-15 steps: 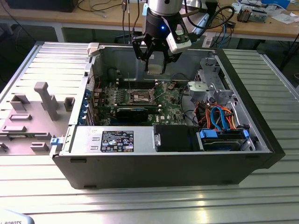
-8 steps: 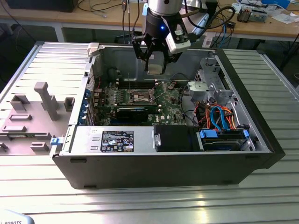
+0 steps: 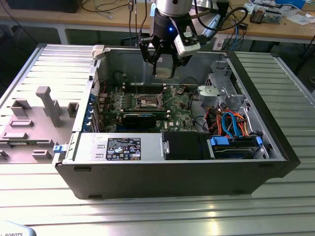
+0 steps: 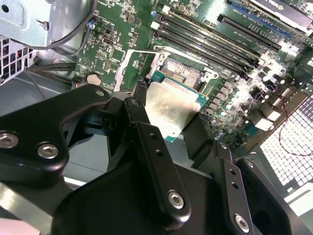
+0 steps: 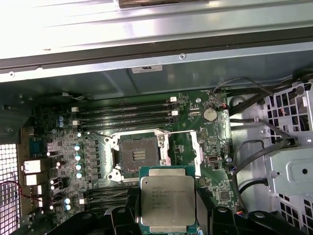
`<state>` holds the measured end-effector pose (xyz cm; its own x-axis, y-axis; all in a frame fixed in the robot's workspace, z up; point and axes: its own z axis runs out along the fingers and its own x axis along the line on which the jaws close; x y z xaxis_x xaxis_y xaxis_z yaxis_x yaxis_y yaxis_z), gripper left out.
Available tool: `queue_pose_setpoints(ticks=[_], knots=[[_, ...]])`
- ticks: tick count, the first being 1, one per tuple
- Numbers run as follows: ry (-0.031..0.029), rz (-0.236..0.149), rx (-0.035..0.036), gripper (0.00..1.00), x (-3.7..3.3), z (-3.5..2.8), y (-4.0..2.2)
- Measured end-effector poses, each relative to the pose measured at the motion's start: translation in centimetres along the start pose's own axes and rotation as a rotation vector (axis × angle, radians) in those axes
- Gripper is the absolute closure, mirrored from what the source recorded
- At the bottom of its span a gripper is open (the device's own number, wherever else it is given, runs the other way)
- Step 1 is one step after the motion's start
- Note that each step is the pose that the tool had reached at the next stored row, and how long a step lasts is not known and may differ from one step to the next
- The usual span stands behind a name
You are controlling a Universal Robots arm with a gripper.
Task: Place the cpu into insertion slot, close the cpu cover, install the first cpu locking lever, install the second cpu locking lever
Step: 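Place the cpu into insertion slot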
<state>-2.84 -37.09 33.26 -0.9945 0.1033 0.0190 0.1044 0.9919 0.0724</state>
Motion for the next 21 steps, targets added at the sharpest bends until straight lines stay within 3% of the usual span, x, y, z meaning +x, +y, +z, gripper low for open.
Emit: queue_pose_setpoints(ticks=[21], knots=[[-0.0019, 0.026, -0.0002, 0.46, 0.0, 0.0, 0.0]])
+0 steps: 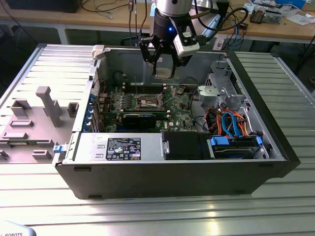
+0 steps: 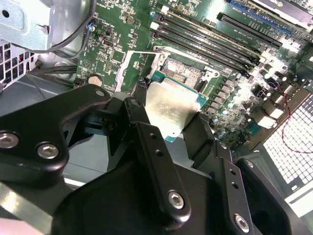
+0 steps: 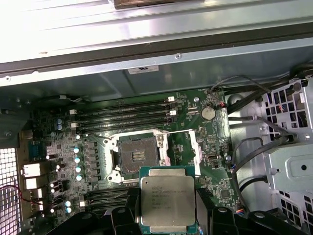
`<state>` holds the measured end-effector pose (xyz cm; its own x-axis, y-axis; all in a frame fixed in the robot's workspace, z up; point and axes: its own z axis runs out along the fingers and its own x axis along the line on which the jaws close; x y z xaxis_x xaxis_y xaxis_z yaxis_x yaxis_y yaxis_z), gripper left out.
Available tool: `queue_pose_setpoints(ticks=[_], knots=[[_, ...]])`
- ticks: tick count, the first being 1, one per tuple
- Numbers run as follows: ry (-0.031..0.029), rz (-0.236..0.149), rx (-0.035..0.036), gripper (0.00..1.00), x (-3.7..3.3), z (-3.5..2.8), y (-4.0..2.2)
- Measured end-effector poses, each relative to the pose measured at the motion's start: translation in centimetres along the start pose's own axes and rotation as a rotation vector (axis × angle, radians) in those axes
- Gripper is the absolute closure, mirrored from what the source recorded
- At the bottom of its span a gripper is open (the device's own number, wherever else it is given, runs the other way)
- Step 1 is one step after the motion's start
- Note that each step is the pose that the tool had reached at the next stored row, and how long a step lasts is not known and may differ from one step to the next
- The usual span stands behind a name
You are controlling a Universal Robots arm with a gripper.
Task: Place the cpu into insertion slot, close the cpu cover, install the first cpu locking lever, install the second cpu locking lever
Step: 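Place the cpu into insertion slot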
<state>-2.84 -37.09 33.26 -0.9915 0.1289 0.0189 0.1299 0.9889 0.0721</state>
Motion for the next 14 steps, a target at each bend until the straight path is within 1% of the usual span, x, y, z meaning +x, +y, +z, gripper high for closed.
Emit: queue_pose_setpoints(ticks=[14], knots=[[-0.0012, 0.016, -0.0004, 0.46, 0.0, 0.0, 0.0]])
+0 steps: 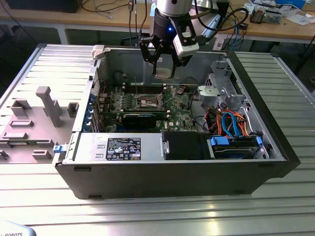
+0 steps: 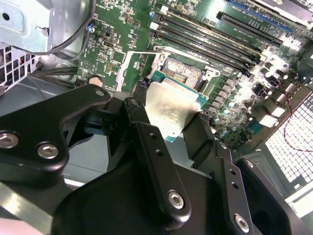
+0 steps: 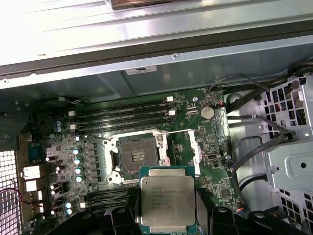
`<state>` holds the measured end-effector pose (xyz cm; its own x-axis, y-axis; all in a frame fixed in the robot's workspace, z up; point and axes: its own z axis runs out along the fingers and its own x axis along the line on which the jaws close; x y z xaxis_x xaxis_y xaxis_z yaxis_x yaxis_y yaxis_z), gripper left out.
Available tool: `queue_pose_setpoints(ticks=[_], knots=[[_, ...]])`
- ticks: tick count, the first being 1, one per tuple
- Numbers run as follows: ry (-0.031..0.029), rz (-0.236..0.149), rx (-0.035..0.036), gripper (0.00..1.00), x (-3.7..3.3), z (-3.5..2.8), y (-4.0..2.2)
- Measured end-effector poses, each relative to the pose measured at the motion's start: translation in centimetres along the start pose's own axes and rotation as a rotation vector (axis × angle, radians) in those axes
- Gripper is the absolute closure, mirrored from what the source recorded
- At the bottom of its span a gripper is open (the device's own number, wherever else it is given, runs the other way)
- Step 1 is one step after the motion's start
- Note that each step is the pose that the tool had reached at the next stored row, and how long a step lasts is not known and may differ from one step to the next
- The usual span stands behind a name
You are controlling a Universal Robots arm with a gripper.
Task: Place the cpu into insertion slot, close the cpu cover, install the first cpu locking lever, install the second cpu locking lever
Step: 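Place the cpu into insertion slot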
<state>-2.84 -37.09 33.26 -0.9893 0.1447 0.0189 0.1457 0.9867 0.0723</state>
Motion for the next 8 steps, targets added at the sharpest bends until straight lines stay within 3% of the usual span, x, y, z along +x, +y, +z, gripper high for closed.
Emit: queue_pose_setpoints(ticks=[8], knots=[[-0.0005, 0.008, -0.0001, 0.46, 0.0, 0.0, 0.0]])
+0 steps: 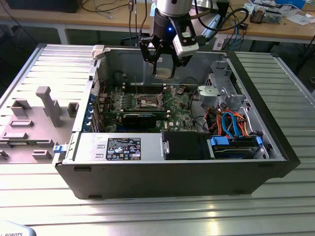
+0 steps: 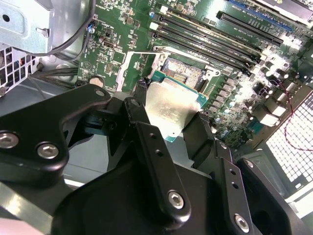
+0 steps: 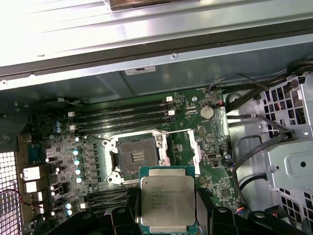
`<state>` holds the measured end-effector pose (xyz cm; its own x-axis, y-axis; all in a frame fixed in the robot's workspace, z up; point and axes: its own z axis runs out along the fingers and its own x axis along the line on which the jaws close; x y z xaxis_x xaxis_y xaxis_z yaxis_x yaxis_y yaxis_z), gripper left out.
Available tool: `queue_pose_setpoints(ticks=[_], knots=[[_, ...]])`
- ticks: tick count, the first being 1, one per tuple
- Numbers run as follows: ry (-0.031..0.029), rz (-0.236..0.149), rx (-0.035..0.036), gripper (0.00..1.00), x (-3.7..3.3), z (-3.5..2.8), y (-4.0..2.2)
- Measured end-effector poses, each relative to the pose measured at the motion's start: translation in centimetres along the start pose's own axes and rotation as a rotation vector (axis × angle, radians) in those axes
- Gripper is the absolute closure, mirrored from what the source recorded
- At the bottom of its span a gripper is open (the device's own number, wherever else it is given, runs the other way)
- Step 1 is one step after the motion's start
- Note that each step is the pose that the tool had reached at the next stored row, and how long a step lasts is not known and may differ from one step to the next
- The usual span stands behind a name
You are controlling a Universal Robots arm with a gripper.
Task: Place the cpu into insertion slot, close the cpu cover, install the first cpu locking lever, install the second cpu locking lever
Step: 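Place the cpu into insertion slot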
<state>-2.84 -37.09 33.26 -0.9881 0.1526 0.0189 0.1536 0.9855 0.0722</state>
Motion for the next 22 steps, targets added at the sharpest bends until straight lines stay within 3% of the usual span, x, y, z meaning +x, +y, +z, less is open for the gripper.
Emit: queue_pose_setpoints(ticks=[22], knots=[[-0.001, 0.014, -0.0003, 0.46, 0.0, 0.01, 0.0]])
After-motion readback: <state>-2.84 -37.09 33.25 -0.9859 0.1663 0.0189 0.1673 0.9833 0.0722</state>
